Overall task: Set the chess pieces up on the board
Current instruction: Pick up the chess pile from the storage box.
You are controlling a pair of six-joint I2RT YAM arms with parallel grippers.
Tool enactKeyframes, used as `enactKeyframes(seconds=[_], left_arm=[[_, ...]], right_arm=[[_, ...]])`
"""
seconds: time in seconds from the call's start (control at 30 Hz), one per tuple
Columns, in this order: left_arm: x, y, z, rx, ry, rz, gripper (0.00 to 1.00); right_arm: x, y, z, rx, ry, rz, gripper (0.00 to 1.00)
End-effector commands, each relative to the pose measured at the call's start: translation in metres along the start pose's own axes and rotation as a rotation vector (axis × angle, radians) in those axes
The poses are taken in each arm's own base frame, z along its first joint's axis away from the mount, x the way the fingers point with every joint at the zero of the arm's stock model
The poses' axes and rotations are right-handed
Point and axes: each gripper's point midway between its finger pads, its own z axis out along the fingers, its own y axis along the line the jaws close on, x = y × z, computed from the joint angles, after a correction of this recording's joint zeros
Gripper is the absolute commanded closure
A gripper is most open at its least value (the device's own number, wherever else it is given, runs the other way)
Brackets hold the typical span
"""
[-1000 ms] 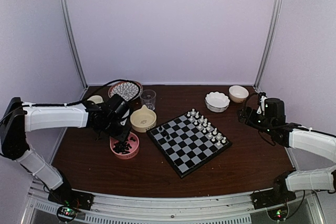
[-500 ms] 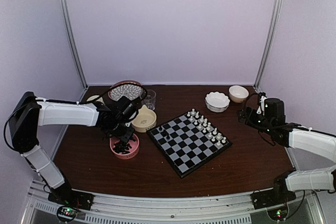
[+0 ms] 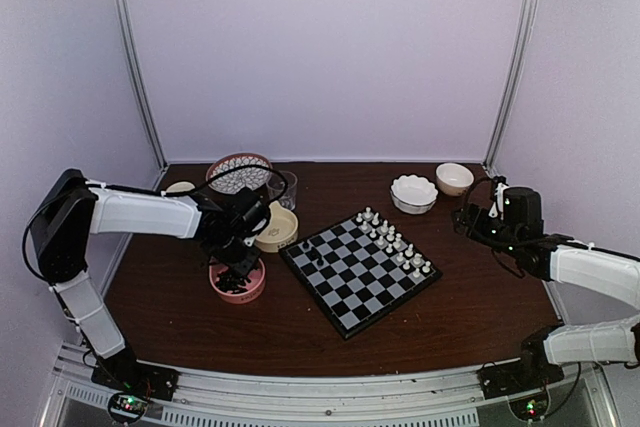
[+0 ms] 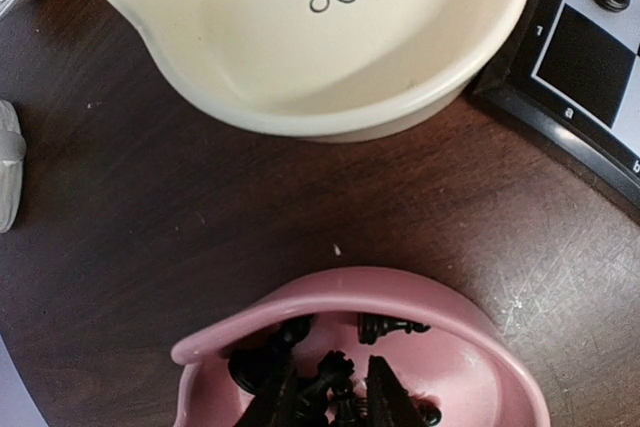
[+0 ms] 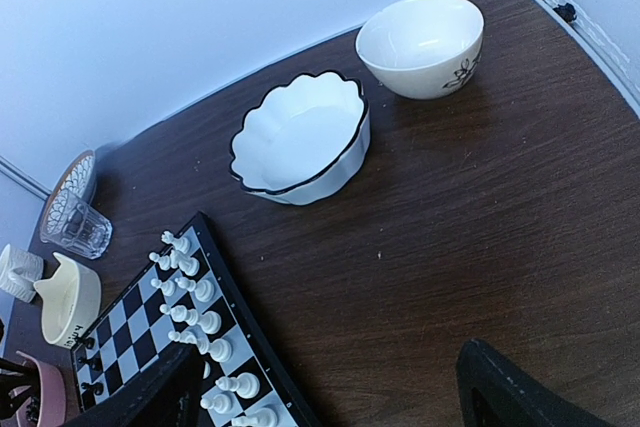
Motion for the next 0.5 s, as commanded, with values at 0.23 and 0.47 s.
enactKeyframes(seconds=[0.23, 0.47], left_arm=[[0.010, 0.004, 0.016, -0.052, 0.114, 0.031, 0.74], [0.011, 0.008, 0.014, -0.078, 0.135, 0.025, 0.94]], right_arm=[[-0.006, 0.001, -0.001, 0.005, -0.021, -0.014, 0.09], [-0.007, -0.001, -0.004, 0.018, -0.029, -0.021, 0.09]])
